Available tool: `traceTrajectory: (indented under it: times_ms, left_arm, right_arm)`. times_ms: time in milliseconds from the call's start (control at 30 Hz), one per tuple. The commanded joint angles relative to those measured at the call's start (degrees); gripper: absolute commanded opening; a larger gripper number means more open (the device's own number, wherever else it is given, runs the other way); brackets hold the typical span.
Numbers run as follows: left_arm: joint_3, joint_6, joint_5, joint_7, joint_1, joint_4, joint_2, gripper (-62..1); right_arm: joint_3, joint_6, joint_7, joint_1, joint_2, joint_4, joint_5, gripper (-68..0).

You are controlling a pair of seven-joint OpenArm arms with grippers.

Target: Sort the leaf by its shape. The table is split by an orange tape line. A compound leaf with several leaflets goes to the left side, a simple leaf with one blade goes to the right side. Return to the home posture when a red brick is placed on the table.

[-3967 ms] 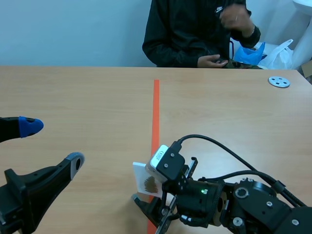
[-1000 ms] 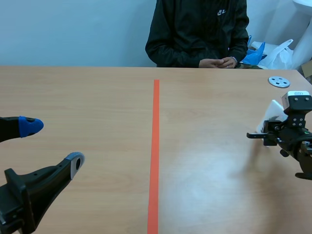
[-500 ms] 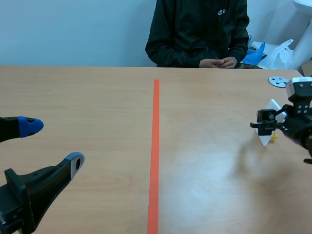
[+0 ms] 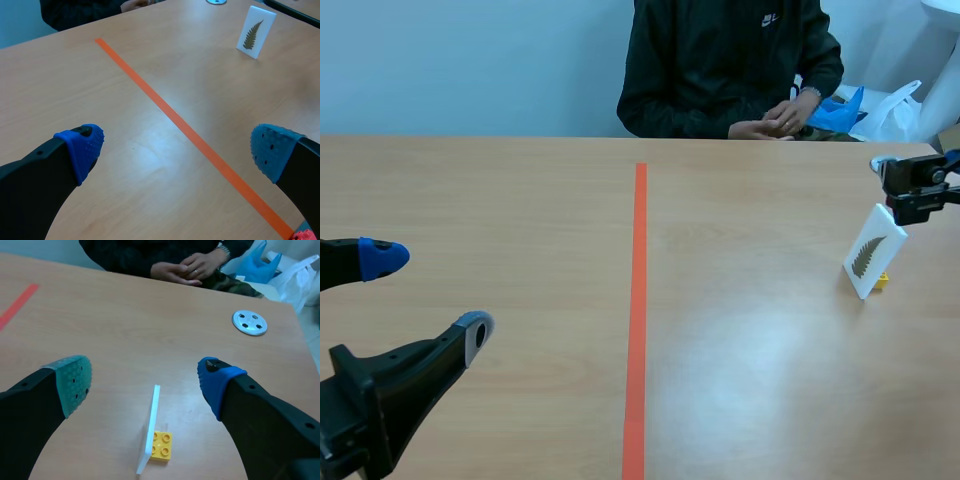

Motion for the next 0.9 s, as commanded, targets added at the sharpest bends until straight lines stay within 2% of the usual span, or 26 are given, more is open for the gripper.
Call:
traceTrajectory:
  times_ms: [0,133,233,533,633,667,867]
  left_arm:
    - [0.15,-0.07,-0.37,-0.98,-0.22,0.44,0.0,1.4]
    - [0.15,-0.07,-0.37,-0.98,-0.22,0.44,-0.02,1.4]
    - [0.15,-0.04,-0.37,-0.96,-0.2,0.44,-0.02,1.4]
    - [0.15,-0.04,-0.37,-0.94,-0.2,0.44,-0.02,1.4]
    - [0.15,-0.04,-0.37,-0.96,-0.2,0.44,0.0,1.4]
    - [0.15,-0.04,-0.37,-0.96,-0.2,0.44,0.0,1.4]
    - [0.15,-0.04,-0.37,-0.92,-0.2,0.44,-0.02,1.4]
  right_arm:
    - [1.73,0.79,0.37,-1.27,0.96,2.36,0.26,-23.3]
    - [4.0,5.4,-1.36,-7.72,0.96,10.38,2.75,-20.2]
    - [4.66,5.57,-4.59,-13.2,0.92,16.92,2.97,-19.6]
    - [5.18,5.64,-5.46,-31.19,0.55,33.16,3.04,-18.3]
    - [5.18,5.68,-5.42,-35.58,-0.22,36.65,3.04,-9.7]
    - [5.18,6.4,-5.64,-36.83,-0.46,37.64,3.21,-7.2]
    - [5.16,9.51,-5.75,-41.66,-1.31,41.97,4.7,-5.3]
